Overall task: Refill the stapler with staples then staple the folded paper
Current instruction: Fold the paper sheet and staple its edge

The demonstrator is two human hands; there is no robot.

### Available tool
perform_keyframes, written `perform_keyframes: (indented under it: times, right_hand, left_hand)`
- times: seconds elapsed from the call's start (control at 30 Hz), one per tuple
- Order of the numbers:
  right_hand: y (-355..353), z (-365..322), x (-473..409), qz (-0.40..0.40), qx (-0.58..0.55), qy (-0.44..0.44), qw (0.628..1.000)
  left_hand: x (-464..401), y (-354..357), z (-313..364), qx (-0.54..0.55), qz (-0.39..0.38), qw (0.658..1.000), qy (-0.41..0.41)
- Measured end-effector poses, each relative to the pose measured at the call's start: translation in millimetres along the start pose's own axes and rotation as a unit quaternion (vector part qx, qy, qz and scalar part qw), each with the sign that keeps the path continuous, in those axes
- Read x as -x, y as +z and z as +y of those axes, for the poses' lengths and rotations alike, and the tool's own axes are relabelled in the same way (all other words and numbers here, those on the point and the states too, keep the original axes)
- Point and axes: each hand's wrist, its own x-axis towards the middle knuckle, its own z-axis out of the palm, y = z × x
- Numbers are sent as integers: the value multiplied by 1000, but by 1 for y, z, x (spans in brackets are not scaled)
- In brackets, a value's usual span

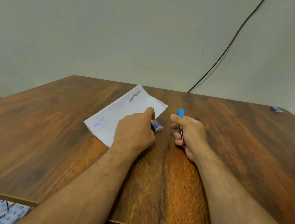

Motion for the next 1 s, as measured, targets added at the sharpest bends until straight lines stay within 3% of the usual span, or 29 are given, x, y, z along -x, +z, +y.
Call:
perform_keyframes:
  times: [0.13, 0.23, 0.53, 0.77, 1.0]
  right_hand:
    - [2, 1, 3, 45, 96, -49, 993]
    - [-1, 7, 1, 106, 296, -168, 934]
    - [-9, 11, 5, 107, 478, -163, 856]
    - [-7, 12, 4, 93, 527, -148, 832]
    - [-6, 5, 14, 141, 460, -222, 848]
  left_hand:
    - [-2, 7, -10, -32, -22, 997, -69]
    - [-6, 12, -13, -46, -17, 995, -92]
    - [-5, 18, -5, -100, -3, 994, 36]
    - [-9, 25, -8, -100, 11, 994, 35]
    - [-8, 23, -10, -43, -7, 999, 5]
